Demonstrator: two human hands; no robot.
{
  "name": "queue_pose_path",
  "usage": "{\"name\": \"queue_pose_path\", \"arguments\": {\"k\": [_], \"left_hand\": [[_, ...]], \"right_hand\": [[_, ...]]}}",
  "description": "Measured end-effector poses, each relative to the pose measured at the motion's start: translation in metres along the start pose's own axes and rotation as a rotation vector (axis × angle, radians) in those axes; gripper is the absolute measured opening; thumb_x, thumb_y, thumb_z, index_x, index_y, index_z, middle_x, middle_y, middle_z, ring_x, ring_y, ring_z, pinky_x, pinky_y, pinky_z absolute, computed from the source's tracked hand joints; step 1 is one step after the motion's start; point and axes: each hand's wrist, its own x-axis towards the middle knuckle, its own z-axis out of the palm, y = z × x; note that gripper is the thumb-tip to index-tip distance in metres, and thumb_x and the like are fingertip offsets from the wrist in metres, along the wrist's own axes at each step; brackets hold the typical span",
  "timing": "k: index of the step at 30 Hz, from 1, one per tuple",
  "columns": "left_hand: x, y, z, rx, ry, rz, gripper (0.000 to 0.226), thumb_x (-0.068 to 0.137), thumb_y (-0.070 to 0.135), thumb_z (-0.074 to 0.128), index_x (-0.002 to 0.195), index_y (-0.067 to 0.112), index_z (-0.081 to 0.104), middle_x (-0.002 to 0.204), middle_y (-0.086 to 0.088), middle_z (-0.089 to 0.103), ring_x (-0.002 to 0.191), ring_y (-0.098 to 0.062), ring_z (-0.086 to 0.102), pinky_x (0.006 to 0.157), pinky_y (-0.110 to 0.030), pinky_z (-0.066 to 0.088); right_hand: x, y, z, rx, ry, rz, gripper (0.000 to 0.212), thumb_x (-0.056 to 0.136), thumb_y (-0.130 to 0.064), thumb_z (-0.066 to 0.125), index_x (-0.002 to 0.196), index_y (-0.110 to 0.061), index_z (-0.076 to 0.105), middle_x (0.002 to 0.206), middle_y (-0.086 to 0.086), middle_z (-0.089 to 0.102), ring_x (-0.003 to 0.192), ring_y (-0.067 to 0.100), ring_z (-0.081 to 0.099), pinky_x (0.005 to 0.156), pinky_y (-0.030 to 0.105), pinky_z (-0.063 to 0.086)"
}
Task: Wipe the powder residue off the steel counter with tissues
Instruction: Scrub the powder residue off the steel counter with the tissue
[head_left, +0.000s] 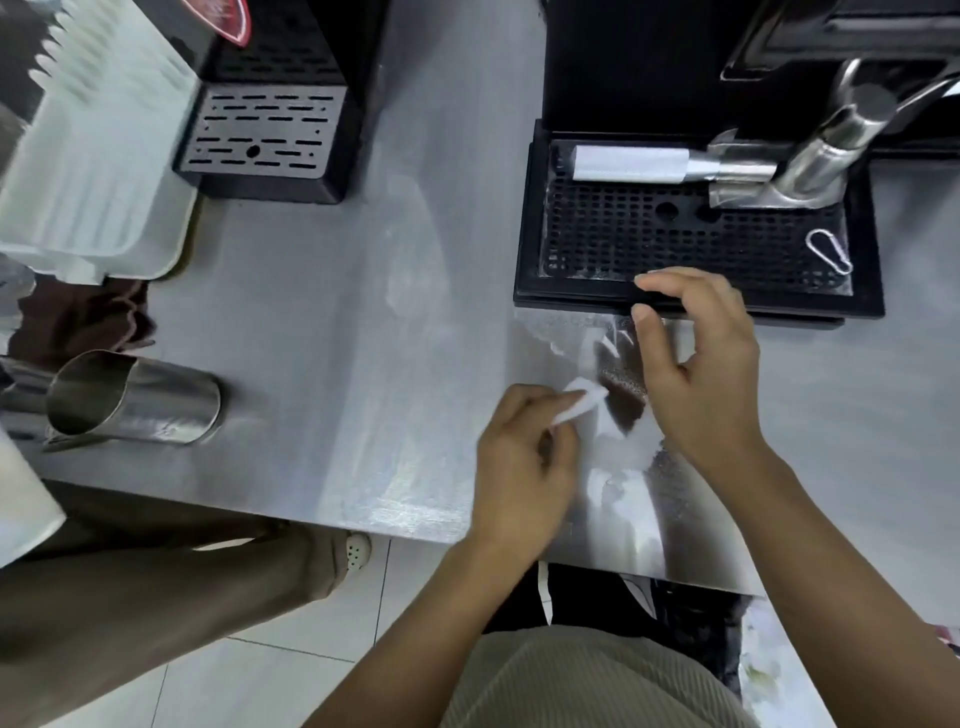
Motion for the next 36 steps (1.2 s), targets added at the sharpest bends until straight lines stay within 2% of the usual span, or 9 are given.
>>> {"name": "queue_pose_path", "arguments": {"k": [5, 7, 11, 17, 20, 23, 27, 32, 36], "left_hand": [[0.023, -0.008, -0.026, -0.403, -0.002, -0.404, 0.008, 0.089, 0.009, 0.061, 0.093, 0.012, 0.068, 0.079, -0.004, 0.069, 0.066, -0.015, 0.063, 0.065, -0.025, 0.051], [0.028, -0.007, -0.035, -0.467, -0.006, -0.448, 0.007, 0.090, 0.005, 0.061, 0.093, 0.003, 0.067, 0.068, -0.001, 0.066, 0.057, -0.010, 0.059, 0.058, -0.017, 0.047], [0.044, -0.010, -0.056, -0.368, 0.018, -0.441, 0.010, 0.090, 0.005, 0.062, 0.081, 0.007, 0.066, 0.062, -0.009, 0.054, 0.053, -0.012, 0.047, 0.047, -0.013, 0.039], [0.123, -0.062, -0.099, 0.051, 0.177, -0.245, 0.008, 0.083, 0.013, 0.065, 0.079, 0.020, 0.063, 0.068, 0.006, 0.062, 0.063, -0.008, 0.055, 0.066, -0.032, 0.051], [0.177, -0.078, -0.123, 0.138, 0.227, -0.208, 0.005, 0.081, 0.016, 0.060, 0.082, 0.019, 0.064, 0.072, 0.001, 0.062, 0.065, -0.014, 0.054, 0.066, -0.038, 0.052], [0.216, -0.086, -0.140, 0.208, 0.216, -0.177, 0.014, 0.083, 0.013, 0.056, 0.088, 0.014, 0.069, 0.077, -0.001, 0.062, 0.070, -0.014, 0.053, 0.062, -0.028, 0.044], [0.226, -0.095, -0.136, 0.406, 0.154, -0.031, 0.018, 0.087, 0.013, 0.056, 0.092, 0.008, 0.072, 0.087, -0.010, 0.069, 0.074, -0.020, 0.057, 0.062, -0.015, 0.033], [0.173, -0.085, -0.103, 0.331, 0.121, 0.170, 0.025, 0.080, -0.005, 0.055, 0.094, 0.005, 0.072, 0.093, -0.008, 0.064, 0.088, -0.017, 0.057, 0.080, -0.003, 0.033], [0.109, -0.063, -0.068, 0.203, -0.100, 0.252, 0.026, 0.083, -0.001, 0.050, 0.096, 0.007, 0.071, 0.094, -0.010, 0.063, 0.088, -0.022, 0.060, 0.085, -0.030, 0.048]], "right_hand": [[0.007, -0.006, 0.002, 0.010, 0.022, 0.059, 0.021, 0.096, -0.010, 0.056, 0.115, -0.012, 0.065, 0.115, -0.002, 0.060, 0.112, 0.019, 0.053, 0.103, 0.035, 0.041], [0.007, -0.011, 0.003, 0.020, 0.014, 0.067, 0.021, 0.096, -0.008, 0.056, 0.114, -0.012, 0.065, 0.114, 0.000, 0.062, 0.111, 0.018, 0.053, 0.099, 0.019, 0.038], [0.011, -0.020, 0.012, 0.003, -0.029, 0.051, 0.022, 0.095, -0.008, 0.057, 0.114, -0.015, 0.065, 0.115, -0.008, 0.058, 0.113, 0.015, 0.051, 0.103, 0.035, 0.039], [0.017, -0.025, 0.041, 0.060, -0.089, 0.029, 0.026, 0.093, 0.001, 0.056, 0.115, -0.007, 0.065, 0.115, -0.003, 0.056, 0.113, 0.020, 0.056, 0.102, 0.016, 0.037], [0.013, -0.031, 0.055, 0.081, -0.086, 0.044, 0.025, 0.093, 0.001, 0.057, 0.114, -0.007, 0.066, 0.115, -0.006, 0.056, 0.112, 0.017, 0.056, 0.102, 0.027, 0.044], [0.010, -0.031, 0.062, 0.068, -0.059, 0.046, 0.024, 0.092, 0.002, 0.058, 0.113, -0.007, 0.067, 0.114, -0.005, 0.057, 0.112, 0.020, 0.057, 0.100, 0.037, 0.046], [0.009, -0.033, 0.063, 0.026, -0.034, 0.075, 0.025, 0.092, 0.003, 0.059, 0.113, -0.008, 0.067, 0.113, -0.004, 0.057, 0.111, 0.017, 0.057, 0.101, 0.021, 0.040], [0.010, -0.039, 0.065, 0.039, 0.006, 0.118, 0.025, 0.093, 0.002, 0.059, 0.114, -0.008, 0.067, 0.113, -0.001, 0.060, 0.109, 0.005, 0.054, 0.099, 0.011, 0.036], [0.011, -0.041, 0.065, 0.048, 0.021, 0.130, 0.025, 0.092, 0.003, 0.058, 0.113, -0.008, 0.067, 0.113, 0.003, 0.062, 0.107, -0.001, 0.054, 0.097, 0.009, 0.036]]}}
